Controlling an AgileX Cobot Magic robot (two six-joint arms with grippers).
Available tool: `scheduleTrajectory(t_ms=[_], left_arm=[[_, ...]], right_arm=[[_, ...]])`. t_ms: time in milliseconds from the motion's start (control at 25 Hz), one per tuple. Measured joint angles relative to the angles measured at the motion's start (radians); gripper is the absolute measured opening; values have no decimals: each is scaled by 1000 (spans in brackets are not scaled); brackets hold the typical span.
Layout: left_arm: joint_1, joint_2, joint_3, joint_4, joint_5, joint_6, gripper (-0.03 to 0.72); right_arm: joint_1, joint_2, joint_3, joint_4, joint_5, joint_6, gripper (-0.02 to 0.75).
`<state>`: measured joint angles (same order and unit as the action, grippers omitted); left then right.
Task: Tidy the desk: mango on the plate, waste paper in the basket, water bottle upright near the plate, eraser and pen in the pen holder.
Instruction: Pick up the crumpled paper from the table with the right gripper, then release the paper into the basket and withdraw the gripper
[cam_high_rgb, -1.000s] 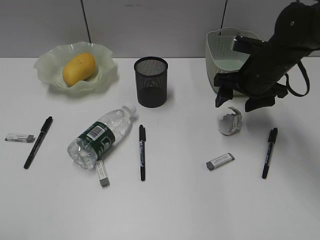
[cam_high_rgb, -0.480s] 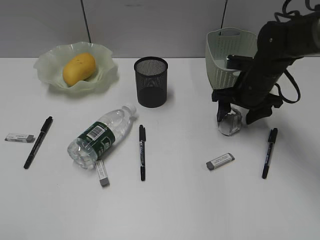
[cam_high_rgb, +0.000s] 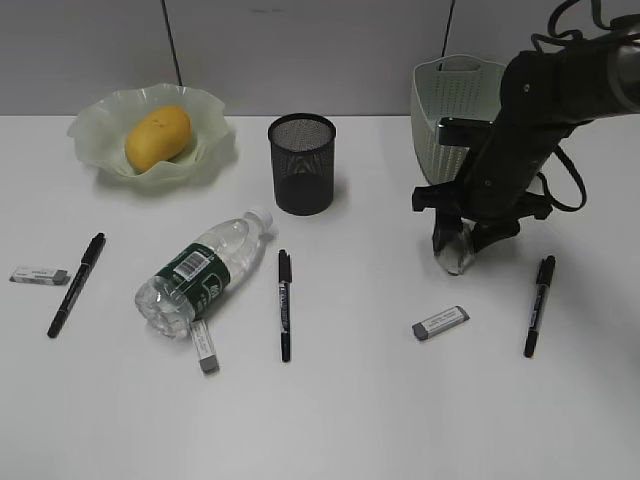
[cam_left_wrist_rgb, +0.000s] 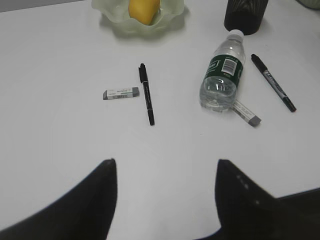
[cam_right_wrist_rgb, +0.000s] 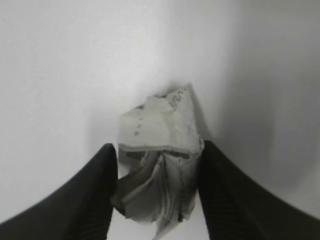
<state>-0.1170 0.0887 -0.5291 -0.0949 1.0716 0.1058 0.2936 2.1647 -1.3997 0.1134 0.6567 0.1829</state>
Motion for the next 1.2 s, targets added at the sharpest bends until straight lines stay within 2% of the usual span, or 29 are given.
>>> scheduleTrajectory(t_ms=[200, 280, 480, 600, 760, 920, 1040, 1200], left_arm=[[0, 0, 0, 0, 0, 0, 468], [0, 0, 0, 0, 0, 0, 468], [0, 0, 0, 0, 0, 0, 467], [0, 0, 0, 0, 0, 0, 467], [0, 0, 0, 0, 0, 0, 467], [0, 0, 0, 0, 0, 0, 462], [0, 0, 0, 0, 0, 0, 461], [0, 0, 0, 0, 0, 0, 456]], right_arm=[[0, 0, -2, 0, -1, 0, 199], [0, 0, -2, 0, -1, 0, 151], [0, 0, -2, 0, 10, -27, 142], [0, 0, -10, 4, 71, -59, 141], [0, -37, -14, 77, 151, -165, 138], [1, -143, -40, 124, 161, -219, 134], [1, -198, -110, 106, 161, -227, 134], [0, -207, -241, -22, 162, -194, 134]])
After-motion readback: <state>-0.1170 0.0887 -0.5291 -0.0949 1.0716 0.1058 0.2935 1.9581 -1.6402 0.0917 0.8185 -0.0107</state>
